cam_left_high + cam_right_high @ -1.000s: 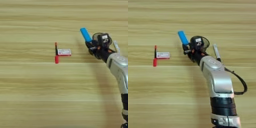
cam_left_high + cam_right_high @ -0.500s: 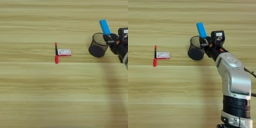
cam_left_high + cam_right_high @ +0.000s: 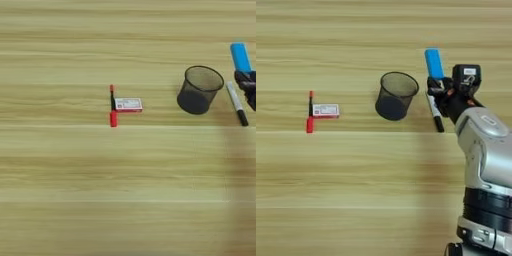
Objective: Move the objects on the table
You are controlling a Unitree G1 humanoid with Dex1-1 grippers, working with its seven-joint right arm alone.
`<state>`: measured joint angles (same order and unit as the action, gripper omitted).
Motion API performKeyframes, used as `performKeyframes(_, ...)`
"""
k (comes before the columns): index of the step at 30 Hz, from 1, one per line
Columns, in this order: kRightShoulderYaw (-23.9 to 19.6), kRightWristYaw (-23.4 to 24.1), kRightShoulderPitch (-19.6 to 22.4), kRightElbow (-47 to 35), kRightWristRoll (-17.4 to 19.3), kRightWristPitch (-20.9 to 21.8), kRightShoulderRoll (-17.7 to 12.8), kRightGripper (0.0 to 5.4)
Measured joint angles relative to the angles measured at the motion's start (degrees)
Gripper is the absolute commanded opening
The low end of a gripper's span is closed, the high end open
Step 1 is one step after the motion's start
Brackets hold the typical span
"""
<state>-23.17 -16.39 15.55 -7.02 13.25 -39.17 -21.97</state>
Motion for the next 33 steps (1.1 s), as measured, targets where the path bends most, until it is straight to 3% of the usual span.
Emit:
performKeyframes(23,2.56,0.94,3.97,23.53,-2.55,6.11,-2.2,1.4)
performKeyframes(33,5.73,-0.53,4.24,26.13,-2.94,6.49,-2.43,1.4)
